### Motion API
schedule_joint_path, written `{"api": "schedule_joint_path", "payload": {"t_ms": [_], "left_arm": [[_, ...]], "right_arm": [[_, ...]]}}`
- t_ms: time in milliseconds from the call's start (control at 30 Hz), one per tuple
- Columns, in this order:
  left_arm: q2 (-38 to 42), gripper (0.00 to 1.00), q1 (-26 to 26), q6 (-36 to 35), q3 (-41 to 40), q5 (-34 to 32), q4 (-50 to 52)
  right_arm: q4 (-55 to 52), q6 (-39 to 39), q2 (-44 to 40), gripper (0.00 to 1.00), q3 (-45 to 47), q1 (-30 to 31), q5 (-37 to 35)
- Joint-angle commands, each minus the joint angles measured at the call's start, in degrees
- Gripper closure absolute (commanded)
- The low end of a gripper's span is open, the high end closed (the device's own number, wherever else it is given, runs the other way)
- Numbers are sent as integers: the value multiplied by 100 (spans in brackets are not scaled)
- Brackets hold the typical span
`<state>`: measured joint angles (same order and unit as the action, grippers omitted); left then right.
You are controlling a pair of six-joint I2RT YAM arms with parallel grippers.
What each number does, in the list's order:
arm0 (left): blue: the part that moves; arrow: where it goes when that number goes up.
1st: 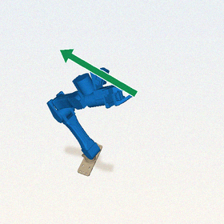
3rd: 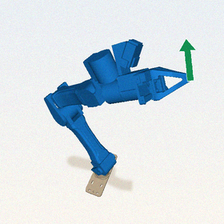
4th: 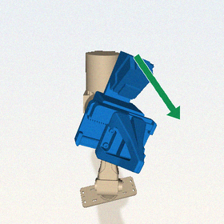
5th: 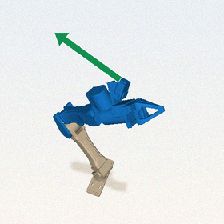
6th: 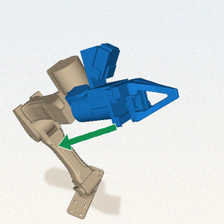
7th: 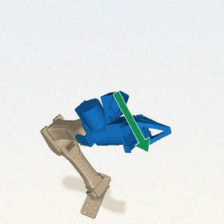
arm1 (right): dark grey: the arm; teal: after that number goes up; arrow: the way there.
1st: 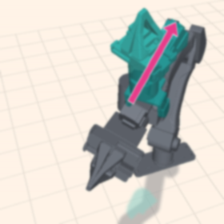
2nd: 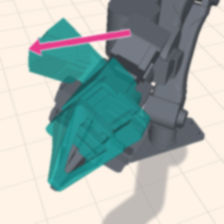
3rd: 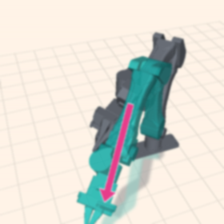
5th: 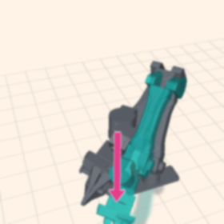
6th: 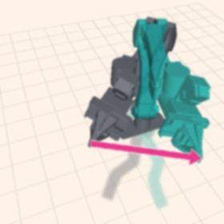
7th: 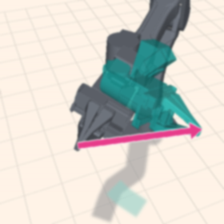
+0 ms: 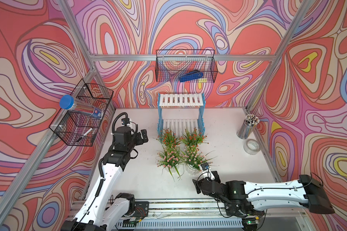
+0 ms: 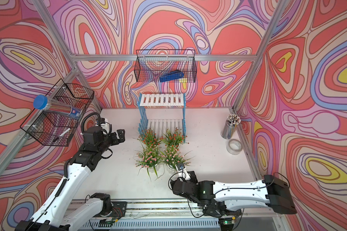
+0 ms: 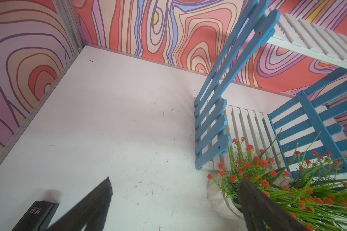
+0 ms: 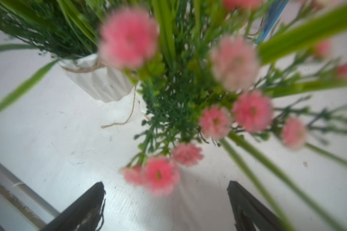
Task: Place the baby's breath potted plants on the rack by color
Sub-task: Pick up the baby's breath potted plant from the center of the board.
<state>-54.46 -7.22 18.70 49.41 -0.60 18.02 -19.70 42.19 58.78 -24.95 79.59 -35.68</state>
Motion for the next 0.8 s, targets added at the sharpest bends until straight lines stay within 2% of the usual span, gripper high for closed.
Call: {"api": "schedule_joint_path", "payload": {"t_ms": [0, 167, 400, 633, 767], "left_arm": [[158, 0, -42, 7, 136, 39, 246], [232, 0, -51, -33, 167, 18, 391], [288, 0, -101, -7, 140, -33, 439], [217, 0, -174, 42, 190, -36, 403], [208, 0, -183, 20, 199, -81, 417]], "right_arm": [[1327, -287, 72, 2, 323, 26, -509], [2558, -923, 69, 2, 847, 22, -638], [3914, -1572, 588, 2, 1158, -83, -736], [4877, -1932, 1224, 2, 1144, -870, -144], [5187, -2191, 1639, 2, 945, -1124, 169]]}}
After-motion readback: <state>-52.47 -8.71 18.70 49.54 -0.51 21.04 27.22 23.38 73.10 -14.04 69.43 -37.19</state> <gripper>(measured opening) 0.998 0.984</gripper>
